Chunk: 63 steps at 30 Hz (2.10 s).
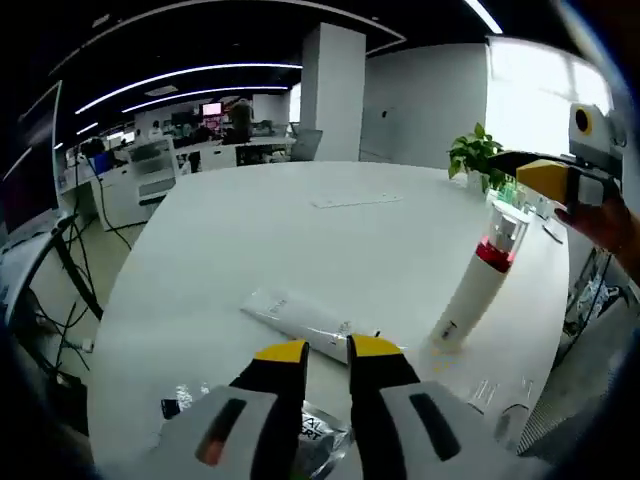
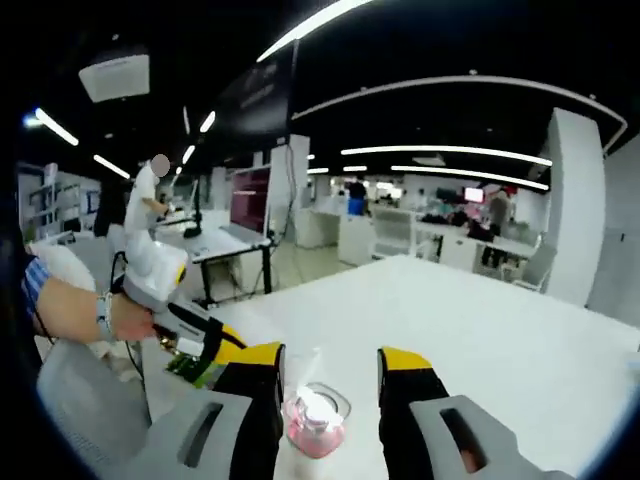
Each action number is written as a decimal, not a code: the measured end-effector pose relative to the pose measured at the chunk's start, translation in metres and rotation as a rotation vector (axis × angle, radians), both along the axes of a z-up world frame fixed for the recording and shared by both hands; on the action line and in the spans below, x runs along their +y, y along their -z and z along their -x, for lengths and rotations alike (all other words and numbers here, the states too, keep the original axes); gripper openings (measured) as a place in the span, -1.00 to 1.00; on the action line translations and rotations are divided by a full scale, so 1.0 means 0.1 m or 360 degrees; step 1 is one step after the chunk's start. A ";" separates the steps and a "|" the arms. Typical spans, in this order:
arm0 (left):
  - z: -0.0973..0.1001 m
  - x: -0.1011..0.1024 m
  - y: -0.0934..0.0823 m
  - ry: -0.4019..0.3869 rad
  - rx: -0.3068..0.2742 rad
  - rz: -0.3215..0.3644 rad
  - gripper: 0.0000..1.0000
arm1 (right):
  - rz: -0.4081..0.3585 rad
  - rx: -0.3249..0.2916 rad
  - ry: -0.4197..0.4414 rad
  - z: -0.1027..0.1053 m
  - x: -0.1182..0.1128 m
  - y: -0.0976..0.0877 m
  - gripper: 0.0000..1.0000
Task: Arrange the skincare products in the storage area until every visible bottle or jar stands upright without overlapping.
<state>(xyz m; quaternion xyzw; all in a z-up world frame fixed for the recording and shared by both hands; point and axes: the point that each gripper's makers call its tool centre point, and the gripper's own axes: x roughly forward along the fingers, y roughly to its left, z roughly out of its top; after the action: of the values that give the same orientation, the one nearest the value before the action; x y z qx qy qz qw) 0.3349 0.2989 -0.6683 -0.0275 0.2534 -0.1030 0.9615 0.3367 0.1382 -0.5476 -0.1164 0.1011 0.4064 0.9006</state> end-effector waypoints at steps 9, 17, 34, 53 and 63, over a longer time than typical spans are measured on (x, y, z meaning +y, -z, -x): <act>0.37 0.29 -0.23 -0.0304 -0.0093 0.0043 -0.72 | 0.0475 0.0328 -0.0283 0.00 1.09 0.38 -0.25; 0.39 0.65 -0.07 -0.0451 -0.0034 -0.0147 -0.68 | 0.0831 0.0574 -0.0100 -0.32 1.32 1.21 -0.25; 0.35 0.60 -0.01 -0.0414 -0.0013 -0.0198 -0.72 | 0.1079 0.1072 0.0169 -0.49 1.01 2.28 -0.26; 0.34 0.41 0.17 -0.0275 0.0105 -0.0076 -0.68 | 0.0955 0.0795 0.0169 -0.30 1.08 2.00 -0.60; 0.29 0.08 -0.25 -0.0104 -0.0132 0.0594 -0.67 | 0.0445 0.0395 0.0000 0.16 1.12 1.15 -0.57</act>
<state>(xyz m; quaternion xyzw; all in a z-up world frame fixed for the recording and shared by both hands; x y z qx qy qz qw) 0.3054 0.3073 -0.6430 -0.2093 0.1891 -0.1180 0.9521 0.3202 0.2498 -0.6629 -0.1894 0.2669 0.3998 0.8562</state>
